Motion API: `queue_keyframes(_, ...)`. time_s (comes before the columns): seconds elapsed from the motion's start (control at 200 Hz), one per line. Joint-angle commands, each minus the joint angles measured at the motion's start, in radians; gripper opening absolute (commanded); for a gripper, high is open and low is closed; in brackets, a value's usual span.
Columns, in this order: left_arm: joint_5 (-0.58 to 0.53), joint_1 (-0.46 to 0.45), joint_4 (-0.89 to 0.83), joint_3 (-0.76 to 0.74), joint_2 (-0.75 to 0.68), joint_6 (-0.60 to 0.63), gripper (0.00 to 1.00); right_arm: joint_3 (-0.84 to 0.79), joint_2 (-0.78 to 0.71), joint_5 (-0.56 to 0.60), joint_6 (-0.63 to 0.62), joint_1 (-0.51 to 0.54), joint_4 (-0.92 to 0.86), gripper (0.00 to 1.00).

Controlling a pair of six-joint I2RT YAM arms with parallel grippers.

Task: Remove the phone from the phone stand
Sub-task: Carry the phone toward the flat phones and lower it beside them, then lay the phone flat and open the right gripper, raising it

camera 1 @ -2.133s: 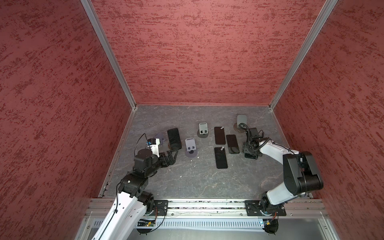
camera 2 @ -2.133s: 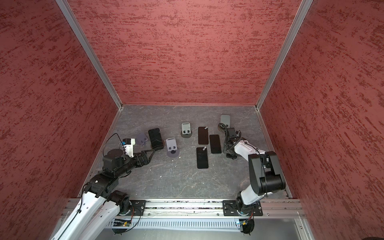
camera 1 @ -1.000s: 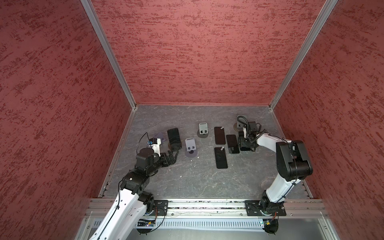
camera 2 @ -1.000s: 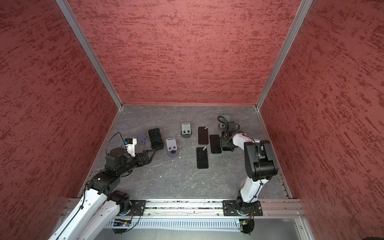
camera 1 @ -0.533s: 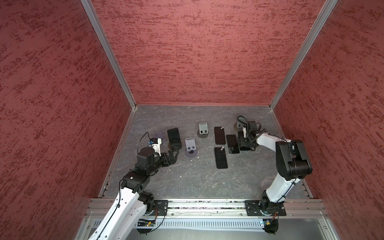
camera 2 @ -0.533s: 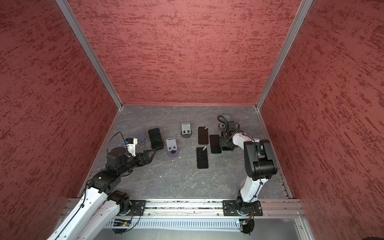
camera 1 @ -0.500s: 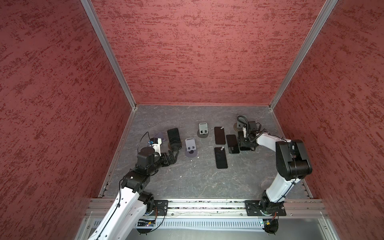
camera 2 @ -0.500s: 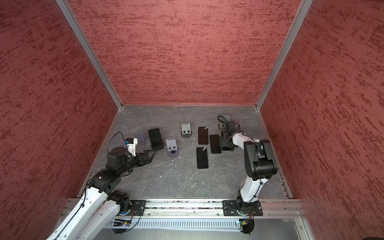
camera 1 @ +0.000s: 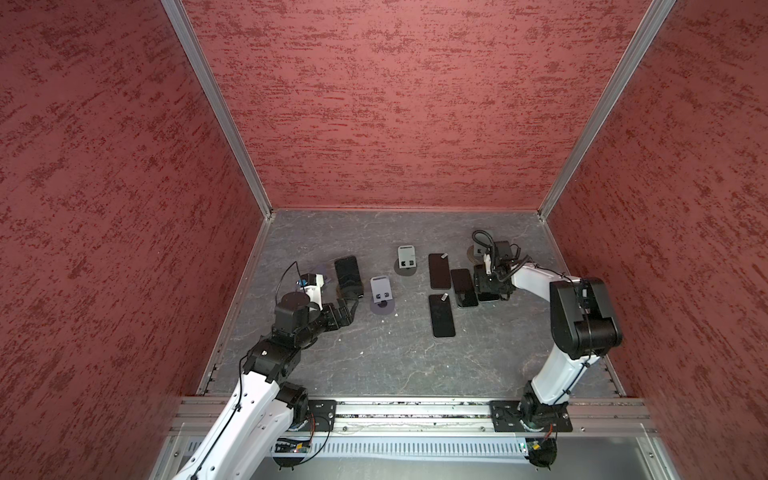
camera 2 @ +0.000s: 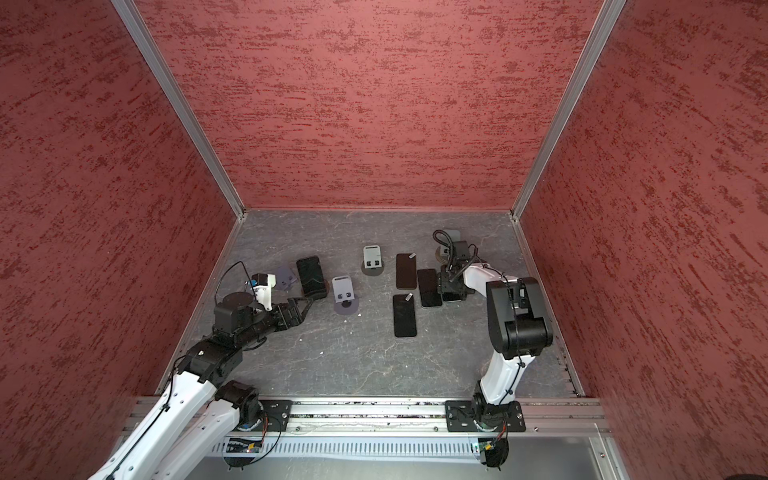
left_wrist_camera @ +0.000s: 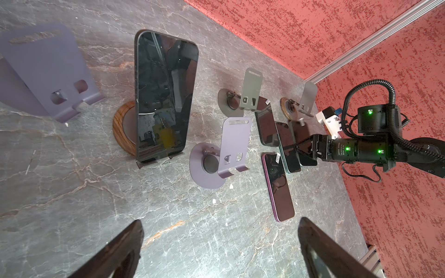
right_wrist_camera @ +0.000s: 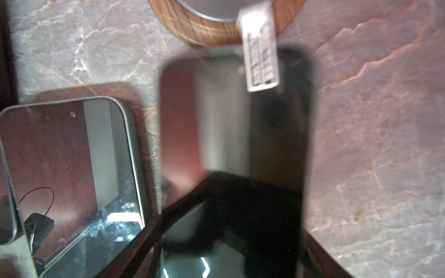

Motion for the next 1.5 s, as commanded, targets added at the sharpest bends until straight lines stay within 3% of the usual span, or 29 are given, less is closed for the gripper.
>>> queue_keyframes(0.0, 0.003, -0.007, 0.023, 0.027, 0.000, 0.013, 1.00, -0.029, 0.066, -0.014, 0.002, 0.019, -0.114, 0.77)
queue_keyframes(0.691, 0.001, -0.007, 0.017, 0.022, -0.001, 0.015, 1.00, -0.018, 0.059, 0.056, 0.032, 0.018, -0.152, 0.79)
queue_keyframes(1.117, 0.000, -0.007, 0.013, 0.021, -0.001, 0.011, 1.00, -0.031, 0.026, 0.028, 0.041, 0.019, -0.133, 0.79)
queue_keyframes(1.498, -0.002, -0.007, 0.006, 0.025, -0.004, 0.011, 1.00, -0.031, -0.113, 0.057, 0.117, 0.018, -0.117, 0.81)
